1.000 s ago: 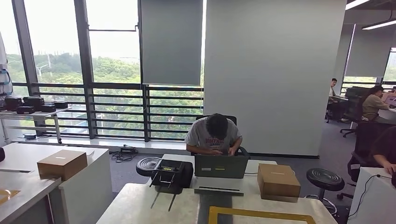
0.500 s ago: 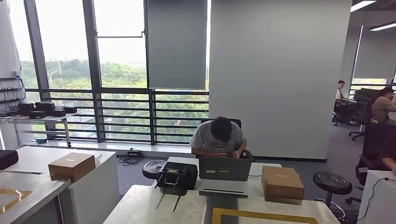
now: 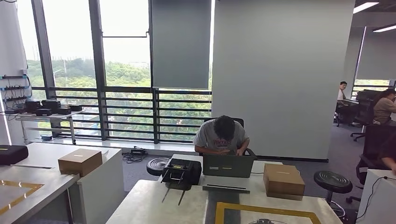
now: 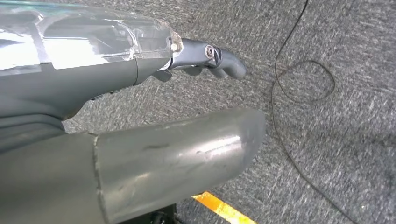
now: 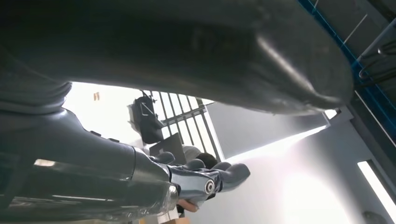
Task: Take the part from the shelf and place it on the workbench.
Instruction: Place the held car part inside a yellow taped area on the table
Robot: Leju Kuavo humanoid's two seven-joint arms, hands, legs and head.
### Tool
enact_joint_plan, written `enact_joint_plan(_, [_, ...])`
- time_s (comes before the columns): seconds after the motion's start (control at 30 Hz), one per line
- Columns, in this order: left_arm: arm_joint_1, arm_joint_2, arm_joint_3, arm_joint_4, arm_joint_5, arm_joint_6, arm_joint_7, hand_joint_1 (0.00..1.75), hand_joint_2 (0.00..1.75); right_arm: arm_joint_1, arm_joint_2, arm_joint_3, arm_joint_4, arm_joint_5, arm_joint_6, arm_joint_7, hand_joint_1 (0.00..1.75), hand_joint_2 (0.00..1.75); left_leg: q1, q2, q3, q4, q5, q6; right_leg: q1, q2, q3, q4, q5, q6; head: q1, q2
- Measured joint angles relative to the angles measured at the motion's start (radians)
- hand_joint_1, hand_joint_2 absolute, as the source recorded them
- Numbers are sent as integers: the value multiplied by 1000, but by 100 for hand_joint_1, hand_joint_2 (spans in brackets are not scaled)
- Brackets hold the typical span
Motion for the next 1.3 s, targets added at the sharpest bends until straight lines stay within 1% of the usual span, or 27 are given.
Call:
enact_joint_plan(0.07, [1,1,3,0,-5,-3,0,0,0,2,2,2,5,4,1,-1,0,0,0,0,-13,-2,12,19,-3,3,-9,9,-7,12,0,0])
enact_joint_plan(0.1, [0,1,3,0,-10,-8,1,0,0,4,2,3,6,10,-2,-1,0,0,0,1,-20,-4,20,29,-5,5,-19,33,-33,16,1,0])
enact_joint_plan(0.13, [0,0,3,0,-17,-16,4,0,0,5,2,4,6,19,-7,0,0,0,0,1,-28,-5,29,37,-5,6,-34,78,-74,19,1,0])
enact_joint_plan(0.2, [0,-3,3,0,-36,-32,18,0,0,14,1,6,3,37,-26,6,0,0,-6,0,-45,-4,44,47,-3,7,-67,203,-163,21,2,0])
enact_joint_plan(0.23, [1,-6,3,0,-44,-37,32,0,0,23,1,7,0,46,-40,13,0,0,-10,-1,-55,-3,51,50,-2,7,-74,251,-187,19,2,0])
enact_joint_plan(0.27, [1,-9,2,0,-49,-40,49,0,0,35,1,8,-4,53,-58,20,0,0,-15,-2,-63,-2,57,51,0,8,-67,268,-191,14,2,0])
enact_joint_plan(0.3, [1,-11,1,0,-55,-42,69,0,0,48,0,11,-11,62,-80,26,0,0,-20,-4,-71,-2,63,53,4,8,-43,248,-176,6,2,0])
enact_joint_plan(0.37, [1,-16,-3,0,-66,-44,107,0,0,73,-5,21,-28,85,-136,32,0,0,-29,-7,-83,-2,74,54,18,11,45,119,-124,-22,2,0])
enact_joint_plan(0.43, [1,-19,-7,0,-77,-47,131,0,0,92,-16,37,-48,103,-194,33,0,0,-33,-8,-93,-2,86,50,32,12,115,-3,-97,-48,2,0])
enact_joint_plan(0.47, [1,-20,-10,0,-80,-48,136,0,0,100,-23,45,-56,105,-218,32,0,0,-31,-7,-97,-2,92,45,37,12,128,-30,-93,-53,2,0])
enact_joint_plan(0.53, [2,-20,-16,0,-82,-50,134,0,0,112,-34,56,-63,97,-243,25,0,0,-28,-5,-104,-4,103,33,39,12,127,-49,-79,-54,2,0])
enact_joint_plan(0.57, [2,-19,-19,0,-81,-51,128,0,0,114,-39,61,-63,92,-245,20,0,0,-27,-4,-108,-1,97,27,37,10,125,-57,-67,-55,2,0])
enact_joint_plan(0.6, [2,-18,-22,0,-79,-51,120,0,0,115,-43,64,-63,88,-245,16,0,0,-27,-3,-116,15,77,21,33,8,121,-66,-56,-57,2,0])
enact_joint_plan(0.63, [2,-17,-23,0,-78,-53,113,0,0,115,-46,67,-64,89,-245,14,0,0,-26,-3,-129,50,41,15,28,5,115,-73,-46,-58,1,0])
enact_joint_plan(0.7, [2,-15,-25,0,-76,-58,104,0,0,116,-52,74,-65,98,-246,18,0,87,-16,-1,-164,169,-48,0,25,3,96,-70,-33,-57,0,0])
enact_joint_plan(0.73, [2,-15,-27,0,-76,-60,102,0,0,117,-55,78,-67,103,-247,21,0,131,-11,-1,-177,226,-74,-7,23,2,84,-65,-27,-54,0,0])
enact_joint_plan(0.77, [2,-15,-28,0,-76,-62,100,0,0,118,-57,82,-68,108,-248,24,0,175,-6,0,-178,259,-79,-14,20,2,71,-60,-21,-50,0,0])
enact_joint_plan(0.8, [2,-15,-30,0,-76,-63,100,0,0,118,-59,84,-70,111,-250,27,0,175,-2,1,-166,262,-63,-20,17,1,58,-54,-16,-45,0,0])
enact_joint_plan(0.83, [2,-14,-31,0,-77,-65,99,0,0,119,-61,87,-72,114,-252,30,0,175,2,2,-138,232,-34,-26,13,1,46,-46,-12,-41,0,0])
enact_joint_plan(0.9, [1,-14,-31,0,-80,-72,97,0,0,121,-62,92,-76,116,-257,33,0,175,7,3,-50,103,8,-33,7,1,22,-30,-5,-30,0,0])
enact_joint_plan(0.97, [0,-14,-32,0,-85,-76,97,0,0,123,-63,98,-79,112,-260,34,0,175,5,1,9,-3,12,-29,4,1,4,-19,6,-18,0,0])
enact_joint_plan(1.07, [1,-14,-37,0,-90,-78,102,0,0,131,-65,104,-80,106,-263,34,0,175,0,-2,9,-27,18,-7,1,4,-5,-19,24,-1,1,0])
enact_joint_plan(1.1, [0,-14,-38,0,-91,-79,104,0,0,133,-66,106,-81,105,-264,34,0,175,1,-1,5,-31,25,2,0,8,-10,-11,12,3,1,0])
enact_joint_plan(1.13, [-1,-15,-40,0,-91,-79,105,0,0,135,-67,108,-81,105,-264,34,0,175,3,0,-1,-34,33,13,-1,12,-20,18,-18,8,1,0])
enact_joint_plan(1.23, [-3,-14,-49,0,-93,-78,113,0,0,137,-71,113,-80,103,-275,33,0,175,-1,2,-29,-35,54,34,-2,16,-67,211,-156,18,1,0])
enact_joint_plan(1.27, [-3,-14,-52,1,-94,-76,118,0,0,138,-72,115,-80,101,-283,33,0,175,-4,3,-38,-33,60,36,-2,16,-71,258,-175,19,1,0])
enact_joint_plan(1.3, [-3,-13,-55,1,-95,-74,122,0,0,139,-72,116,-80,98,-290,33,0,175,-6,4,-46,-30,66,37,-2,16,-59,269,-170,17,1,1])
